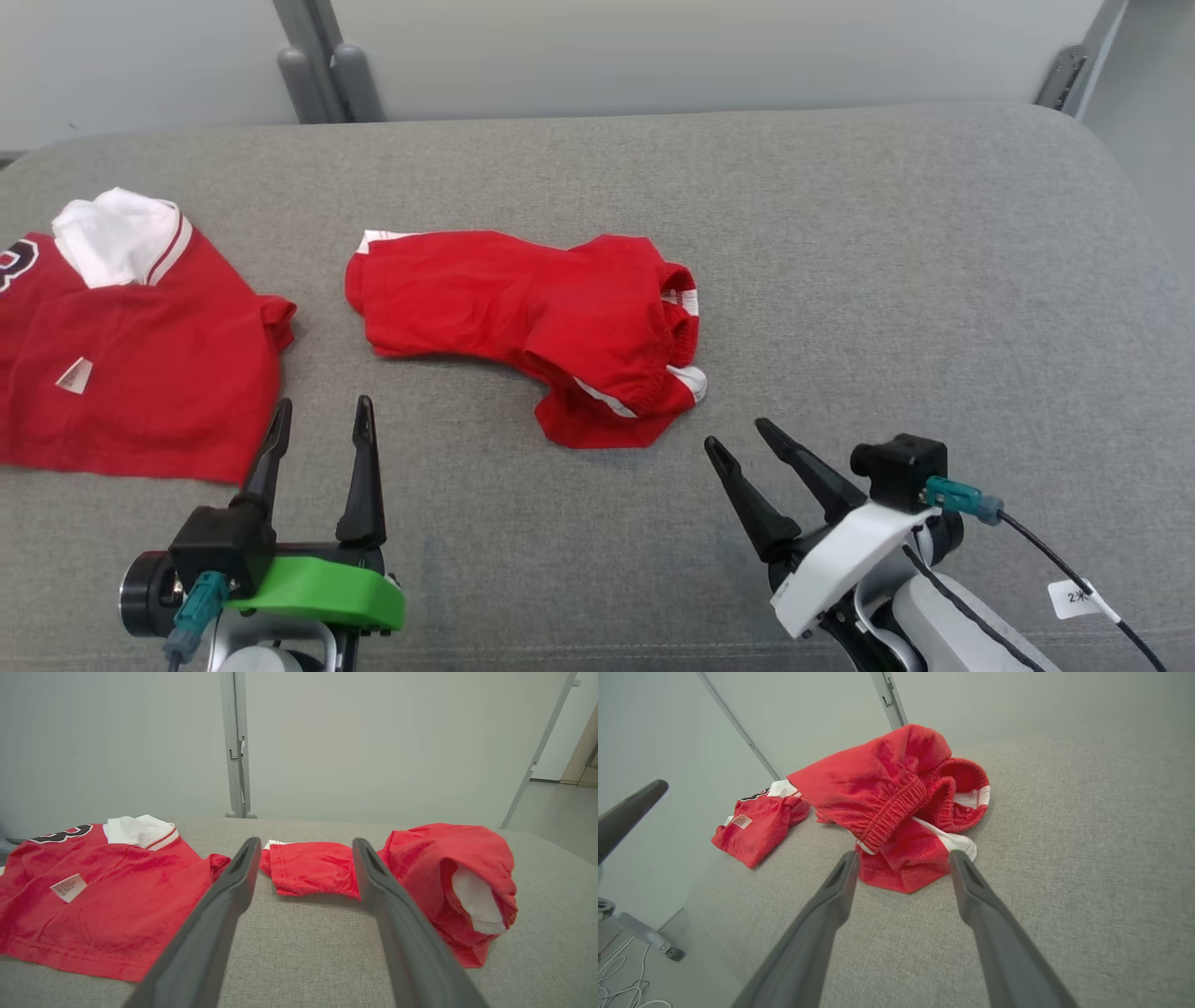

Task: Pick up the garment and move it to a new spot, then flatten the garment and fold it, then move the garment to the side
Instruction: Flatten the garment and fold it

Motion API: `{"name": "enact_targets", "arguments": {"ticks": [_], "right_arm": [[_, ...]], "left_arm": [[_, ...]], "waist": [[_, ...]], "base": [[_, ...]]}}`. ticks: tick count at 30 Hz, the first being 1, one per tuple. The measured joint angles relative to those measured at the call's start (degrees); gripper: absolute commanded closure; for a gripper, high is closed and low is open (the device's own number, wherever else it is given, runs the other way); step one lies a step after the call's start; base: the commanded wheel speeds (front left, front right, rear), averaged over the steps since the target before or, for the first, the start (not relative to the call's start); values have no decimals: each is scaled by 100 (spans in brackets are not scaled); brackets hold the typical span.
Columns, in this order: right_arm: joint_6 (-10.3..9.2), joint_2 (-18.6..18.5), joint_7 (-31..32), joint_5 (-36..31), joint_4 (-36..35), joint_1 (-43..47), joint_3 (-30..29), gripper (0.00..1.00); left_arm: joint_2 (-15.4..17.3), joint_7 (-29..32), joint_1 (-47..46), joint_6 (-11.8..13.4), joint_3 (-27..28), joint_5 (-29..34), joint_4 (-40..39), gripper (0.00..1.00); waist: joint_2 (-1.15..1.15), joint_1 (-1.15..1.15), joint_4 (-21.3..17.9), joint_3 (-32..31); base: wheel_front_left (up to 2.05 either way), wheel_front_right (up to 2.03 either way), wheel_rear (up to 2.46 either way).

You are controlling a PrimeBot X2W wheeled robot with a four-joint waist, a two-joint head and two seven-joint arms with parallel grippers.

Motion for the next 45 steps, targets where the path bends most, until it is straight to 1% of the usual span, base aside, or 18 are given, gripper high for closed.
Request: {"name": "enact_targets", "arguments": {"ticks": [7,15,17,20,24,25,26,27,28,30,31,37,41,45], "right_arm": [[0,-16,133,363,361,-433,176,0],[0,-12,235,883,722,-790,425,0],[0,-40,261,891,825,-891,513,0],[0,-63,267,948,943,-1011,573,0],[0,-59,256,1078,1101,-1146,664,0],[0,-57,240,1111,1146,-1179,687,4],[0,-56,221,1134,1179,-1210,701,26],[0,-57,179,1137,1200,-1237,708,52],[0,-57,138,1140,1220,-1264,709,61],[0,-65,80,1163,1265,-1338,708,97],[0,-75,48,1165,1285,-1382,708,100],[0,-143,-69,1171,1367,-1590,802,100],[0,-174,-122,1226,1355,-1757,748,100],[0,-260,-171,1235,1341,-1970,675,100]], "left_arm": [[-69,0,-3,-133,-64,0,36,0],[-124,0,-10,-197,-25,38,73,0],[-130,0,-12,-241,-11,43,81,0],[-135,0,-13,-242,32,43,84,0],[-146,0,-15,-285,85,44,88,0],[-147,0,-15,-286,105,44,90,0],[-148,0,-15,-287,124,44,92,0],[-148,0,-15,-287,141,45,96,0],[-149,0,-15,-289,154,45,99,0],[-153,0,-15,-292,175,52,105,0],[-154,0,-15,-294,182,52,111,0],[-162,0,-14,-346,222,52,187,0],[-163,0,-12,-461,120,52,291,0],[-164,0,-10,-658,-172,49,508,0]], "waist": [[0,0,393,133],[0,0,847,281],[0,0,946,312],[0,0,1071,357],[0,0,1178,415],[0,0,1192,426],[0,0,1200,433],[0,0,1203,437],[0,0,1203,437],[0,0,1198,436],[0,0,1193,434],[0,0,1115,387],[0,0,1006,350],[0,0,856,320]], "base": [[0,0,0],[0,0,0],[0,0,0],[0,0,0],[0,0,0],[0,0,0],[0,0,0],[0,0,0],[0,0,0],[0,0,0],[0,0,0],[0,0,0],[0,0,0],[0,0,0]]}}
